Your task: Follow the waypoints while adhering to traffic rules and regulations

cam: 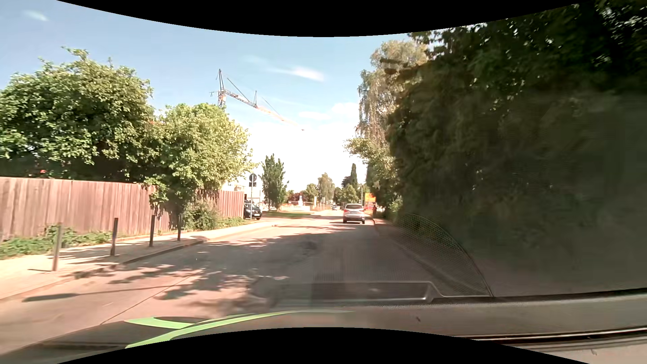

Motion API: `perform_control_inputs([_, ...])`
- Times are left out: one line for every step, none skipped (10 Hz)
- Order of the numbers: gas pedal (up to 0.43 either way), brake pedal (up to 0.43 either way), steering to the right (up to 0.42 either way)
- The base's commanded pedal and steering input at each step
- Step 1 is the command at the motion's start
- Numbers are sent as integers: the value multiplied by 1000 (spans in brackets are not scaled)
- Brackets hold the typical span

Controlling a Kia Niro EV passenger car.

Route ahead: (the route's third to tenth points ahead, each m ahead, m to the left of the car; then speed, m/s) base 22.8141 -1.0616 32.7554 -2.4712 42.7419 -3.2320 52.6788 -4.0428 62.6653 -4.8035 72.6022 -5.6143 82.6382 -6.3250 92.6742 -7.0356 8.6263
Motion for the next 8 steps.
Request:
perform_control_inputs([0,0,32])
perform_control_inputs([0,0,33])
perform_control_inputs([0,0,34])
perform_control_inputs([0,0,35])
perform_control_inputs([0,0,36])
perform_control_inputs([0,0,37])
perform_control_inputs([0,0,38])
perform_control_inputs([0,0,39])
